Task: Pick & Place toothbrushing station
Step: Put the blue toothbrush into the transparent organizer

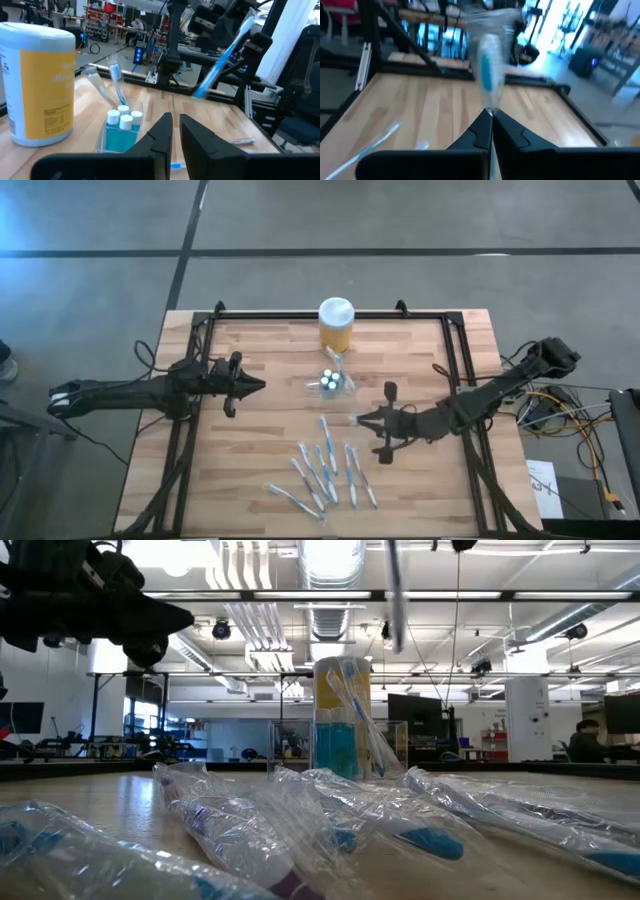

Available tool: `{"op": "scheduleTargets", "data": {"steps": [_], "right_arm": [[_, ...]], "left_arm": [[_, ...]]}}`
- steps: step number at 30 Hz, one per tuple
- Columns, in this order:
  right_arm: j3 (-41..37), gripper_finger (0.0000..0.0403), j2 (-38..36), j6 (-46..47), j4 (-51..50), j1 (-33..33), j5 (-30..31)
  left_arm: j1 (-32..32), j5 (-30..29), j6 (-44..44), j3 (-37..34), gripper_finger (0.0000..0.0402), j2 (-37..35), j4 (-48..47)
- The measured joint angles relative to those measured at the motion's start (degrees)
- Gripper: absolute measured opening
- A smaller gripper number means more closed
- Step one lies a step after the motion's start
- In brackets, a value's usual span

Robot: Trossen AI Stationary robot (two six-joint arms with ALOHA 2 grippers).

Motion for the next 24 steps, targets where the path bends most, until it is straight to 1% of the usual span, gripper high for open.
{"op": "scheduleTargets", "data": {"steps": [3,6,9,12,16,20,24], "right_arm": [[-5.1,0.0008,1.8,-1.9,11.0,-3.8,-4.5],[-9.0,0.0008,4.5,-1.8,21.5,-7.6,-9.0],[-10.9,0.0008,8.0,-1.2,30.9,-11.2,-13.7],[-11.2,0.0008,11.9,-1.2,37.1,-13.8,-16.1],[-9.8,0.0008,15.9,-2.4,41.8,-15.4,-17.5],[-6.9,0.0008,19.2,-5.0,41.7,-15.7,-17.5],[-3.3,0.0008,21.6,-6.5,41.8,-15.5,-17.5]], "left_arm": [[-0.2,0.0,-1.1,0.0,0.0059,1.0,0.0],[-0.9,1.2,-2.0,0.0,0.0082,2.9,0.3],[-2.1,1.4,-2.0,0.0,0.0103,5.8,2.9],[-4.3,1.5,-1.3,0.5,0.0128,9.3,7.2],[-7.7,1.4,1.9,2.4,0.0172,13.9,10.6],[-9.7,0.0,3.5,5.3,0.0214,18.2,11.3],[-10.0,-0.2,4.1,8.3,0.0242,22.6,11.4]]}}
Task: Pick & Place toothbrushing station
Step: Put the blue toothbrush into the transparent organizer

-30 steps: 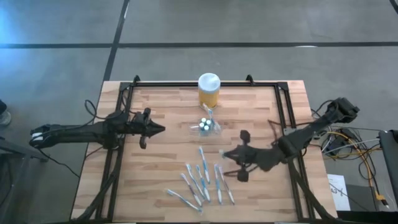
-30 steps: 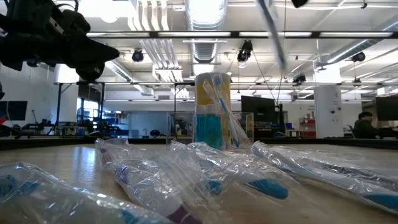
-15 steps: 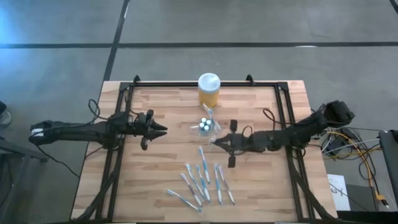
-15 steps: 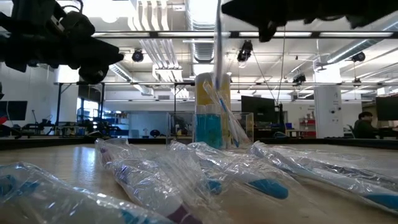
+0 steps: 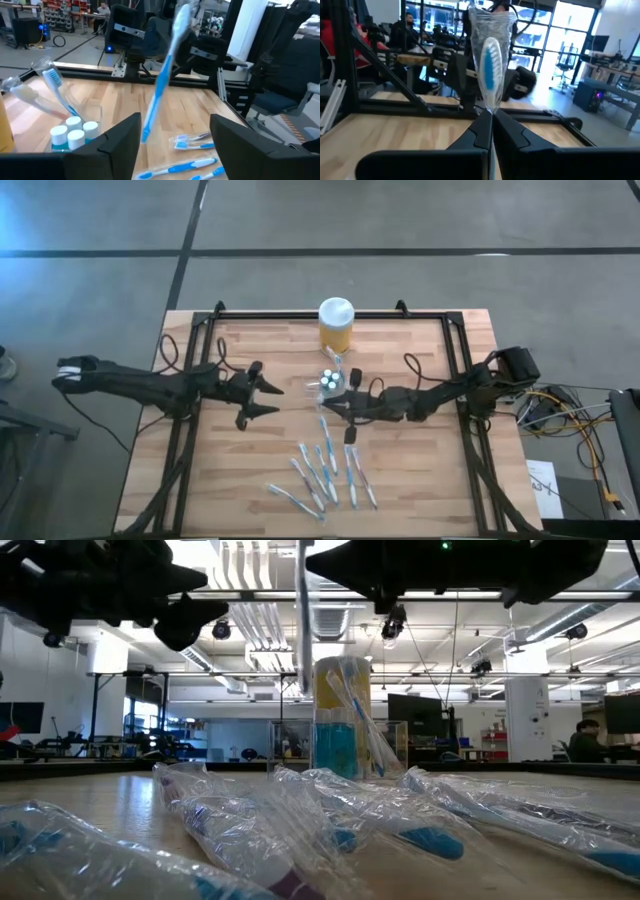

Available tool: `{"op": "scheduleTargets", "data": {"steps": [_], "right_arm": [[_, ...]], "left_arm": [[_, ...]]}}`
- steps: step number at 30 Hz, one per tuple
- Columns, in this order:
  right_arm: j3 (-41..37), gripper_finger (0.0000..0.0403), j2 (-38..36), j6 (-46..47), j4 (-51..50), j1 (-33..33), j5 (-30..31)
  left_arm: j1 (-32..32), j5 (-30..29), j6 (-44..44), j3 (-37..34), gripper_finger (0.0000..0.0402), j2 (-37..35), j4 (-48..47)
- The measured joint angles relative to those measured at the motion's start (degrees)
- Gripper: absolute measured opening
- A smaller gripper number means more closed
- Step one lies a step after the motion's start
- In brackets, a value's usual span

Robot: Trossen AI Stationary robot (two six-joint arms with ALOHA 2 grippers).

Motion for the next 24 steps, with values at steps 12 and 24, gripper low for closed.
{"op": "scheduleTargets", "data": {"steps": [12,24], "right_arm": [[3.5,0.0008,1.1,-0.8,-0.6,-0.1,0.0],[4.6,0.0008,1.1,-0.8,-3.9,-0.1,0.5]], "left_arm": [[-0.8,-1.1,1.6,9.3,0.0257,12.6,2.3],[-1.1,-1.9,2.7,17.1,0.0257,22.9,2.5]]}}
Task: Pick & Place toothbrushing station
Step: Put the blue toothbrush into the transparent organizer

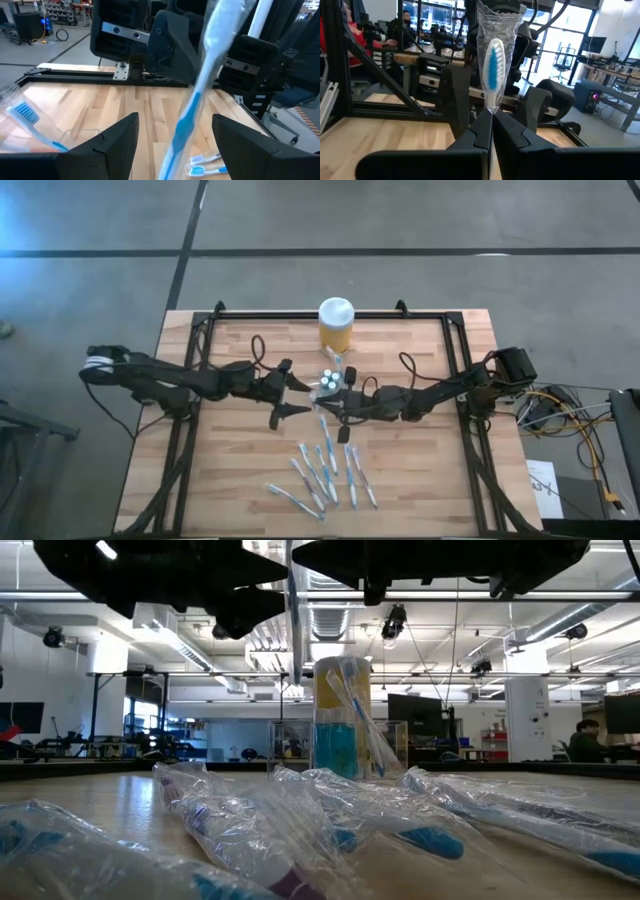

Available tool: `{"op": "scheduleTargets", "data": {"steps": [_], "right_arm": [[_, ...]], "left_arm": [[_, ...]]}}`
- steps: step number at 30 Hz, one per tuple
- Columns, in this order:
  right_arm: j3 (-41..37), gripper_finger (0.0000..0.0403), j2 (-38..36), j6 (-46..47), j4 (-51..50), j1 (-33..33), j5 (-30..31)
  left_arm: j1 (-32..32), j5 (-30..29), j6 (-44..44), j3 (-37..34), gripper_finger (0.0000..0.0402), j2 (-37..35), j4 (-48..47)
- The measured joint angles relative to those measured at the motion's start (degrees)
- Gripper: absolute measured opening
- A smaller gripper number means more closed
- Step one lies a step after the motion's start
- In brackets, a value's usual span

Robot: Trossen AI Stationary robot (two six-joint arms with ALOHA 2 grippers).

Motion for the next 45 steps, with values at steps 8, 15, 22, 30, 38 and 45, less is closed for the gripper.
{"op": "scheduleTargets", "data": {"steps": [8,15,22,30,38,45], "right_arm": [[0.0,0.0008,0.0,0.1,-0.9,0.0,0.0],[-0.1,0.0008,0.0,0.3,-0.9,0.1,0.0],[-0.1,0.0008,0.0,0.3,-0.8,0.1,0.0],[-0.1,0.0008,-0.4,1.0,-1.0,0.1,-0.1],[-0.1,0.0046,-6.6,3.2,-8.3,0.9,0.0],[-0.1,0.0079,-18.6,10.2,-32.2,1.6,-0.1]], "left_arm": [[-0.2,0.9,0.5,2.4,0.0256,1.6,0.1],[-1.0,0.9,0.6,2.9,0.0202,2.2,0.0],[-1.2,1.2,1.4,3.0,0.0063,2.2,0.1],[-1.9,2.2,2.1,3.0,0.0029,2.2,0.5],[-2.1,3.0,1.1,2.8,0.0023,0.7,-1.4],[-2.1,1.0,4.3,0.2,0.0023,-10.7,-8.9]]}}
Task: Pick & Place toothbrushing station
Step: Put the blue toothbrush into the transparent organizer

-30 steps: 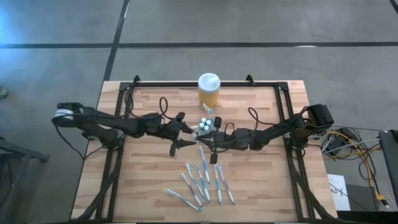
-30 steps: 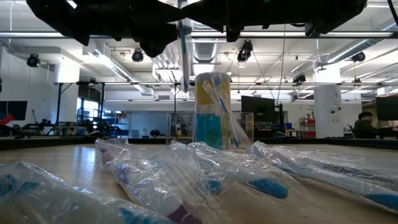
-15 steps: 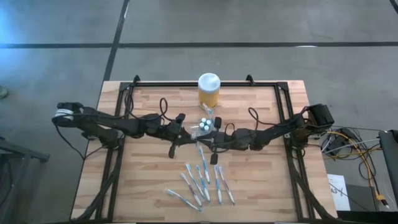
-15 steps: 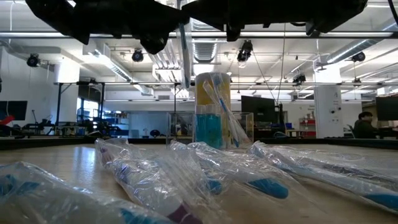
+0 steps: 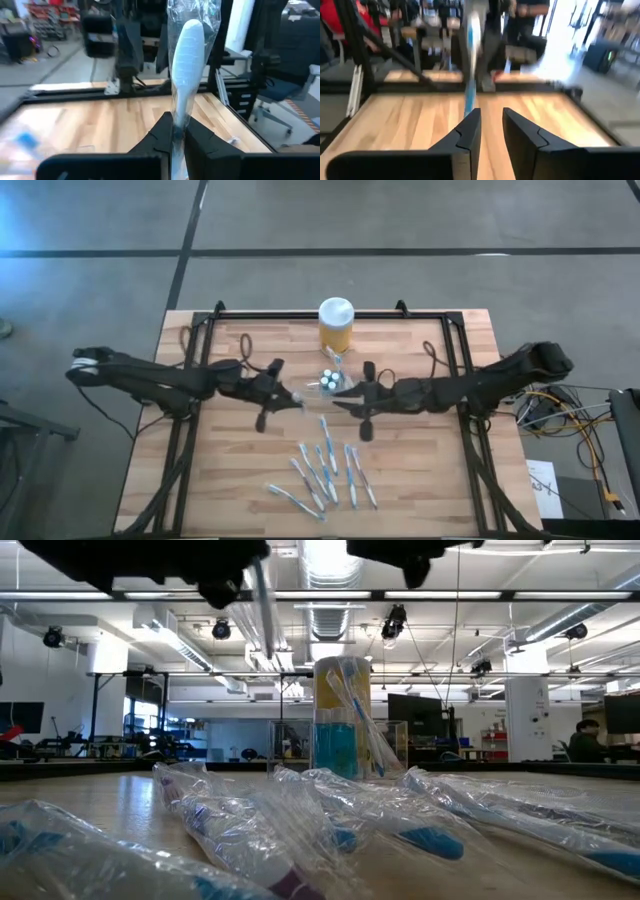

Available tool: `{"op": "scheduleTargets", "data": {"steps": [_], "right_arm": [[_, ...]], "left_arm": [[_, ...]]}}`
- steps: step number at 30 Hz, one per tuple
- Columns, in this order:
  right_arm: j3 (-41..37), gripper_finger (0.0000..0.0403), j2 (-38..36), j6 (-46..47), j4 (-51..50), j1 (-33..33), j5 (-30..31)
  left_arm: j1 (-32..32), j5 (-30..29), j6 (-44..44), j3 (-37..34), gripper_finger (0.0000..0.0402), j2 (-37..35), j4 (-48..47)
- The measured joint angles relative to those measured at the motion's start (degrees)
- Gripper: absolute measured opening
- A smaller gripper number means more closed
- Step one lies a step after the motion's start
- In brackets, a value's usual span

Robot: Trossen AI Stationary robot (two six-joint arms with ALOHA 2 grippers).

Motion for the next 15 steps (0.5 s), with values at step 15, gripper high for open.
{"op": "scheduleTargets", "data": {"steps": [15], "right_arm": [[-19.3,0.0023,-26.2,4.5,-9.8,3.4,4.3]], "left_arm": [[0.2,-10.6,0.1,-14.8,0.0022,-36.1,-14.9]]}}
